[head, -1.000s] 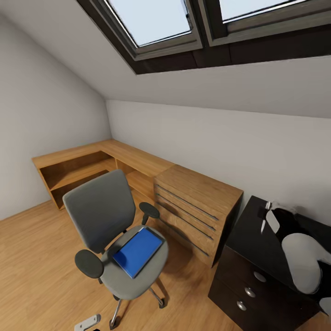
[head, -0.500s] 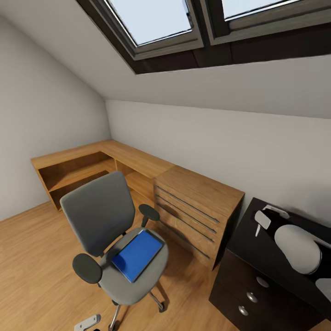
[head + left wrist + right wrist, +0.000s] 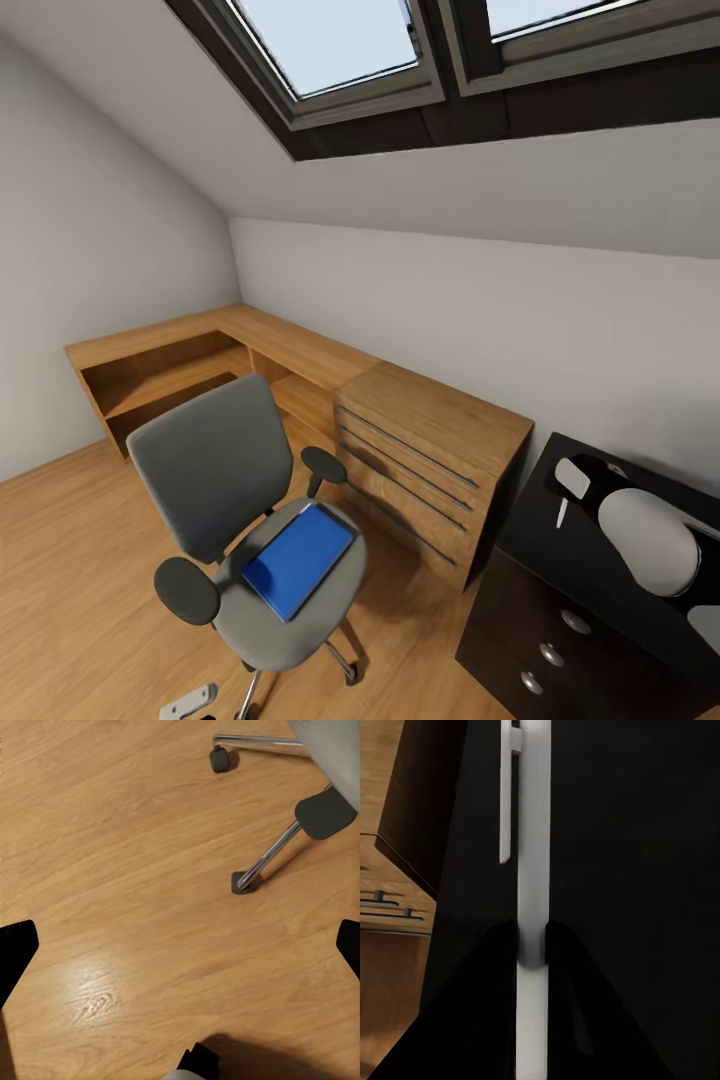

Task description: In the bedroom, organize the workspace by keeping the computer under the desk, ensuring the monitor is on the desk, placing the keyboard on the desk next to the monitor, placing the mouse on the desk next to the keyboard, moving the folder from the swivel chair onto the desk next to the mouse, stacking the notebook on top of the folder with the pen on top of the notebook, and positioning the swivel chair next to the desk.

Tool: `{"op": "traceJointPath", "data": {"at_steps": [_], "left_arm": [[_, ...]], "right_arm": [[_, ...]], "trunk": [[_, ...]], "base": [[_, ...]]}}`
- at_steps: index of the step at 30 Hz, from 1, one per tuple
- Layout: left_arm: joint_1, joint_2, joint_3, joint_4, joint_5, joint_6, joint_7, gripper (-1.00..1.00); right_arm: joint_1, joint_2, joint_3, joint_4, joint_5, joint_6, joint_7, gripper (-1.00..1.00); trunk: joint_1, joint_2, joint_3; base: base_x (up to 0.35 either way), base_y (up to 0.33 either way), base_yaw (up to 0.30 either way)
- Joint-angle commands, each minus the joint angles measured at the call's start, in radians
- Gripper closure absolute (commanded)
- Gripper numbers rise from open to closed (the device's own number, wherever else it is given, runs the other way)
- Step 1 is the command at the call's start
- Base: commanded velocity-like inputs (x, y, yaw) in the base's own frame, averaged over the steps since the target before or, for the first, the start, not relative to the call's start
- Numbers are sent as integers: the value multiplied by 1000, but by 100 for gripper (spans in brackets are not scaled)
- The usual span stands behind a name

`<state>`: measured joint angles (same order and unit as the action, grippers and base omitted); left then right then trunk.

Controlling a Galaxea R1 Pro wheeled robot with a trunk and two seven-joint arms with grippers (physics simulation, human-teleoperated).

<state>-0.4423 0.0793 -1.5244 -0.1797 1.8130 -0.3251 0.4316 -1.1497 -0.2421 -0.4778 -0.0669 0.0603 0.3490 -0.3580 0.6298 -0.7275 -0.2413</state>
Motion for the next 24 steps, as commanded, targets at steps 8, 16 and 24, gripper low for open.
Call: {"op": "traceJointPath", "data": {"at_steps": [8,16,24], "left_arm": [[-1,4,2,-2,10,-5,9,-100],[-1,20,29,-1,15,1,6,-100],[0,111,167,-6,86,46,-69,-100]], "right_arm": [[-1,0,-3,-3,7,5,2,100],[-1,-1,-3,-5,8,5,6,100],[-1,-2,-2,-6,9,5,7,100]], "trunk": [[19,-36,-17],[50,-92,-42],[81,-148,-67]], "base": [[0,0,0],[0,0,0],[0,0,0]]}}
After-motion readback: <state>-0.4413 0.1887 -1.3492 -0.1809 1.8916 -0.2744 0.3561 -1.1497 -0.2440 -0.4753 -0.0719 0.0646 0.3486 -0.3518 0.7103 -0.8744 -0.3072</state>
